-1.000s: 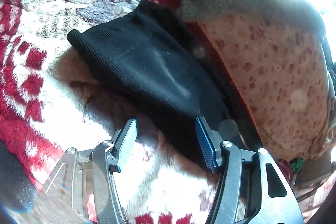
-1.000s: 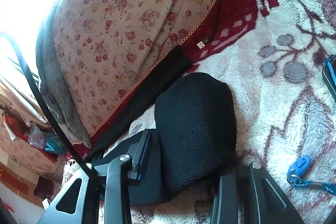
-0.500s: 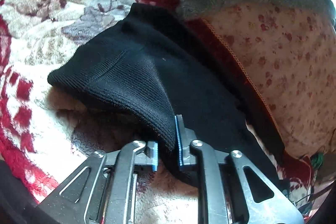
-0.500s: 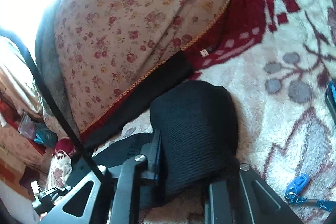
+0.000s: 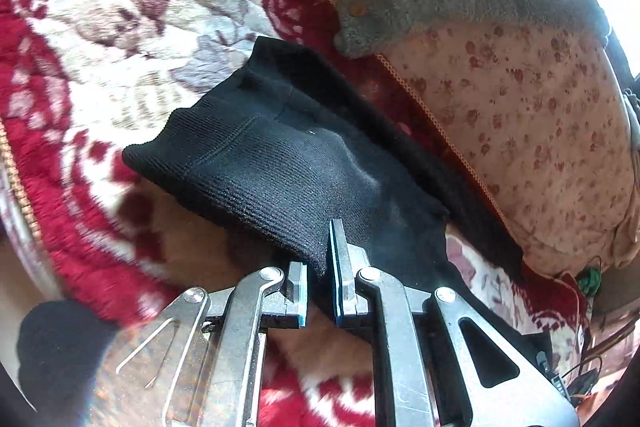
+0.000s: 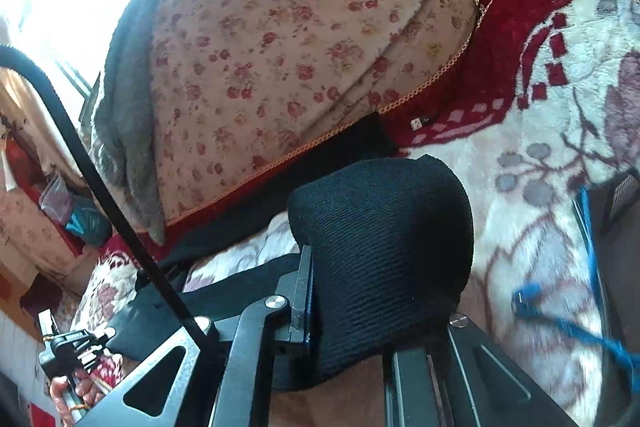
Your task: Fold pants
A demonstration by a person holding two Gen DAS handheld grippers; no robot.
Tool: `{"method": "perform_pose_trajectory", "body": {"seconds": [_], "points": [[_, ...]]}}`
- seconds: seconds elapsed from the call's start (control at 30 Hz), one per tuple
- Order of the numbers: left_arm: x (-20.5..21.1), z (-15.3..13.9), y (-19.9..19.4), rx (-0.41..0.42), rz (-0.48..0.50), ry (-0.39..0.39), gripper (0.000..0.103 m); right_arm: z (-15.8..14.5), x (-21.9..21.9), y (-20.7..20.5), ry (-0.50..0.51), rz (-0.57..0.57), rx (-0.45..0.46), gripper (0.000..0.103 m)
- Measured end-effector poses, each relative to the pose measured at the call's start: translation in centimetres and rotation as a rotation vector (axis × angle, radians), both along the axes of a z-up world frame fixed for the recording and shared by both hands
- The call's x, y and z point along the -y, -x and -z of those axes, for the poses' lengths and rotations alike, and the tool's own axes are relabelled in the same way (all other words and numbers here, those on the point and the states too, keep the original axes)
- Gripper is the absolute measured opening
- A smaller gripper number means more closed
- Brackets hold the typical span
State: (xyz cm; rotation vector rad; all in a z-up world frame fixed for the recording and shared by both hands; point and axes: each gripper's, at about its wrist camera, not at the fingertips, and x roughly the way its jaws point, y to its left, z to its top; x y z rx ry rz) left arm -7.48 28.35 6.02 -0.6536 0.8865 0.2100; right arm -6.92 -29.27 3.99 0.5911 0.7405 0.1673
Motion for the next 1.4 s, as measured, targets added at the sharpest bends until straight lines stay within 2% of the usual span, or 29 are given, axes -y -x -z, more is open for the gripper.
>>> {"method": "perform_pose_trajectory", "body": {"seconds": [0.07, 0.13, 0.2, 0.27, 0.37, 0.5, 0.6, 0.7, 0.77, 0.9, 1.07, 1.13, 1.17, 1.4], "points": [[0.1, 0.2, 0.9, -0.017, 0.002, -0.026, 0.008, 0.0, -0.4, 1.2, 0.01, -0.019, -0.021, 0.01], [0.0, 1.0, 1.0, -0.06, 0.005, -0.024, 0.01, 0.5, -0.5, 2.1, 0.067, 0.008, -0.059, 0.011], [-0.5, 2.0, 1.2, -0.115, -0.034, -0.014, 0.014, 1.5, 0.1, 2.0, 0.111, 0.049, -0.135, 0.014], [-0.8, 1.9, 1.9, -0.125, -0.071, -0.048, 0.018, 2.3, 1.0, 2.0, 0.128, 0.097, -0.206, 0.014], [-1.2, 0.6, 3.0, -0.11, -0.113, -0.136, 0.019, 1.7, 2.0, 2.7, 0.179, 0.14, -0.2, 0.016], [-1.3, -1.5, 4.2, -0.072, -0.121, -0.224, 0.019, -0.2, 2.9, 3.3, 0.239, 0.181, -0.156, 0.018], [-1.0, -2.7, 4.7, -0.05, -0.103, -0.259, 0.02, -2.0, 3.3, 3.6, 0.285, 0.216, -0.124, 0.022], [-0.1, -3.4, 4.3, -0.028, -0.07, -0.254, 0.042, -4.0, 4.0, 3.8, 0.313, 0.251, -0.089, 0.025], [0.7, -3.6, 4.0, -0.016, -0.056, -0.259, 0.044, -5.3, 4.4, 3.9, 0.301, 0.258, -0.058, 0.026], [2.9, -3.6, 2.6, -0.021, -0.007, -0.282, 0.044, -6.4, 3.7, 3.6, 0.251, 0.2, -0.026, 0.028], [5.4, -3.6, 1.3, -0.015, 0.05, -0.302, 0.044, -5.9, 0.5, 2.1, 0.221, 0.081, -0.024, 0.031], [6.1, -3.7, 0.8, -0.01, 0.062, -0.312, 0.044, -5.5, -1.0, 1.2, 0.195, 0.037, -0.029, 0.039], [6.4, -3.7, 0.4, -0.009, 0.074, -0.312, 0.044, -5.3, -1.6, 0.9, 0.184, 0.02, -0.031, 0.047], [8.3, -3.2, -1.4, -0.02, 0.125, -0.32, 0.044, -3.9, -5.5, -1.7, 0.145, -0.098, -0.046, 0.048]]}}
